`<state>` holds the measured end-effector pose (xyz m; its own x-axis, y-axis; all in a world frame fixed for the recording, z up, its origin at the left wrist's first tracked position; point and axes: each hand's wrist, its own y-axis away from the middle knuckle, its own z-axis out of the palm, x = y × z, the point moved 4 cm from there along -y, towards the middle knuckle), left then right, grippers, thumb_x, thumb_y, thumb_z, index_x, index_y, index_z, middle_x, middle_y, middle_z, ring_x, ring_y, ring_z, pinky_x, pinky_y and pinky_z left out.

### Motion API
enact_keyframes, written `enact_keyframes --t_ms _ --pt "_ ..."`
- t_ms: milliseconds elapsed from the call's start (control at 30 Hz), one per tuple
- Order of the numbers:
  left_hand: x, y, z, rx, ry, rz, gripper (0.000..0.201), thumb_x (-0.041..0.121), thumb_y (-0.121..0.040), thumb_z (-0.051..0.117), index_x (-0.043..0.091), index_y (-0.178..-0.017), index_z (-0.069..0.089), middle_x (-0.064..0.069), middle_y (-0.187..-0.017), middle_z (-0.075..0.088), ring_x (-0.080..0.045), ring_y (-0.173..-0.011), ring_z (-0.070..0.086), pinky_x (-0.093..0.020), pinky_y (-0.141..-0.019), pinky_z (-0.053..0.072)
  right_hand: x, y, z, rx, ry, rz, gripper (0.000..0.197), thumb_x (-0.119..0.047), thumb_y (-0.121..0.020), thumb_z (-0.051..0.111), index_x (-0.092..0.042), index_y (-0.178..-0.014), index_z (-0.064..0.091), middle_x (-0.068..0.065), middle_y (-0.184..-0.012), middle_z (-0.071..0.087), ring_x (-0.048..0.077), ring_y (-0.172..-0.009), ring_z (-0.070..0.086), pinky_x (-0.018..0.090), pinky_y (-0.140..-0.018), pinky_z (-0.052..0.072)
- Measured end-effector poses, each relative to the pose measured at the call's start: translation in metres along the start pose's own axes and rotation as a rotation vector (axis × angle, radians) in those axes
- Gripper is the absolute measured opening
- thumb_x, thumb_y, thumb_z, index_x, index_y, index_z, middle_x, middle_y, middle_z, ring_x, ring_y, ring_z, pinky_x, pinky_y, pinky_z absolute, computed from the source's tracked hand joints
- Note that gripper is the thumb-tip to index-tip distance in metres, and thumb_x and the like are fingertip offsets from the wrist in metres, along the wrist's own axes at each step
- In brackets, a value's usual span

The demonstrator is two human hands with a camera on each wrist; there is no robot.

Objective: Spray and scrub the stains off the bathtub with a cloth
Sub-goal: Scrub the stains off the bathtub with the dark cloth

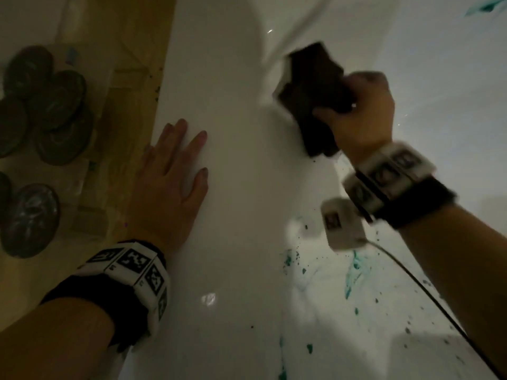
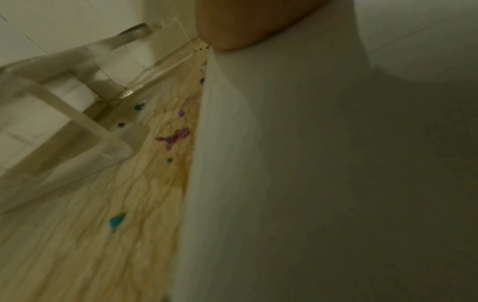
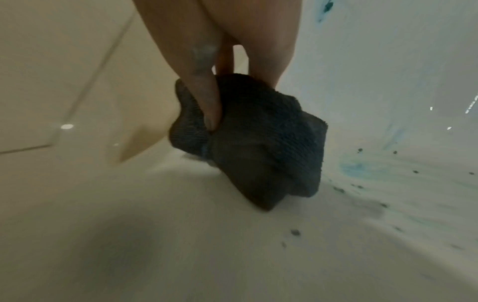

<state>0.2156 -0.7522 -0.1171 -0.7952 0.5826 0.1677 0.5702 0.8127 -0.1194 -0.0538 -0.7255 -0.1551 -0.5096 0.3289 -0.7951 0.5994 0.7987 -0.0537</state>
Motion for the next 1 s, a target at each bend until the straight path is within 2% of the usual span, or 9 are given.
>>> enact_keyframes --t_ms 67,167,267,367,433,567,733,867,1000 --pt "0.0 0.0 0.0 -0.002 0.01 -0.002 0.051 0.034 -0.093 0.033 0.022 -0.143 0.035 -0.002 -0.153 0.025 -0.014 -0.141 0.02 -0.033 -0.114 0.015 0.003 -0.024 0.015 -0.026 0.013 0.115 0.043 -0.018 -0.081 0.064 -0.011 -0.122 0.057 0.01 -0.13 0.041 0.015 -0.11 0.048 -0.005 -0.08 0.019" --pt "0.0 0.0 0.001 0.007 0.005 -0.005 0.051 0.033 -0.093 0.034 0.021 -0.142 0.035 -0.003 -0.153 0.025 -0.015 -0.141 0.021 -0.035 -0.115 0.016 -0.018 -0.005 0.037 0.008 -0.06 -0.052 0.03 -0.007 -0.077 0.063 -0.001 -0.106 0.064 0.021 -0.115 0.051 0.02 -0.094 0.053 -0.012 -0.07 0.021" --pt "0.001 -0.001 0.0 0.008 -0.005 0.012 0.05 0.033 -0.093 0.034 0.021 -0.142 0.035 -0.004 -0.152 0.025 -0.017 -0.141 0.022 -0.036 -0.114 0.018 -0.033 0.061 0.048 -0.111 -0.173 -0.272 0.023 -0.011 -0.074 0.058 -0.001 -0.091 0.069 0.022 -0.1 0.059 0.029 -0.081 0.061 0.001 -0.077 0.033" --pt "0.002 -0.001 -0.001 -0.014 0.006 0.01 0.051 0.034 -0.095 0.032 0.019 -0.143 0.035 -0.005 -0.152 0.026 -0.019 -0.141 0.022 -0.038 -0.114 0.019 -0.029 0.147 0.042 -0.339 -0.166 -0.296 0.033 -0.018 -0.076 0.047 -0.008 -0.099 0.069 0.013 -0.11 0.058 0.025 -0.093 0.06 0.019 -0.088 0.045" --pt "0.005 -0.001 -0.004 -0.027 -0.065 0.024 0.051 0.035 -0.096 0.029 0.018 -0.143 0.035 -0.007 -0.152 0.027 -0.02 -0.14 0.024 -0.034 -0.114 0.016 -0.023 0.188 0.037 -0.446 -0.13 -0.299 0.027 -0.008 -0.076 0.057 -0.007 -0.1 0.067 0.013 -0.114 0.057 0.028 -0.096 0.061 0.029 -0.088 0.05" --pt "0.015 0.0 -0.008 -0.11 -0.242 0.02 0.053 0.036 -0.097 0.021 0.017 -0.146 0.026 -0.01 -0.153 0.022 -0.025 -0.14 0.025 -0.037 -0.114 0.015 -0.021 0.187 0.021 -0.624 -0.1 -0.247 0.024 -0.005 -0.077 0.067 -0.004 -0.101 0.067 0.015 -0.114 0.054 0.03 -0.089 0.06 0.021 -0.081 0.042" --pt "0.02 0.006 -0.017 -0.615 -0.149 -0.152 0.079 0.037 -0.094 0.047 0.018 -0.148 -0.008 -0.006 -0.155 -0.018 -0.023 -0.144 -0.01 -0.04 -0.117 0.001 -0.019 0.177 -0.062 -0.316 -0.093 -0.01 0.022 -0.014 -0.078 0.069 -0.006 -0.098 0.066 0.007 -0.101 0.052 0.016 -0.085 0.048 0.019 -0.078 0.034" --pt "0.027 0.07 -0.053 -1.019 -0.236 -0.078 0.133 0.046 -0.066 0.078 0.017 -0.143 -0.027 -0.004 -0.147 -0.037 -0.018 -0.14 -0.022 -0.039 -0.117 0.001 -0.024 0.241 -0.082 -0.58 -0.013 -0.031 0.023 -0.017 -0.082 0.066 -0.011 -0.104 0.063 -0.002 -0.109 0.05 0.016 -0.086 0.054 0.017 -0.077 0.039" --pt "0.031 0.164 -0.086 -1.206 -0.151 -0.12 0.145 0.04 -0.06 0.083 0.018 -0.134 -0.04 0.005 -0.134 -0.05 -0.004 -0.129 -0.026 -0.022 -0.113 0.007 -0.048 0.309 -0.072 -0.821 0.008 -0.144 0.032 -0.026 -0.087 0.059 -0.015 -0.117 0.056 -0.001 -0.125 0.045 0.022 -0.09 0.06 0.028 -0.081 0.051"
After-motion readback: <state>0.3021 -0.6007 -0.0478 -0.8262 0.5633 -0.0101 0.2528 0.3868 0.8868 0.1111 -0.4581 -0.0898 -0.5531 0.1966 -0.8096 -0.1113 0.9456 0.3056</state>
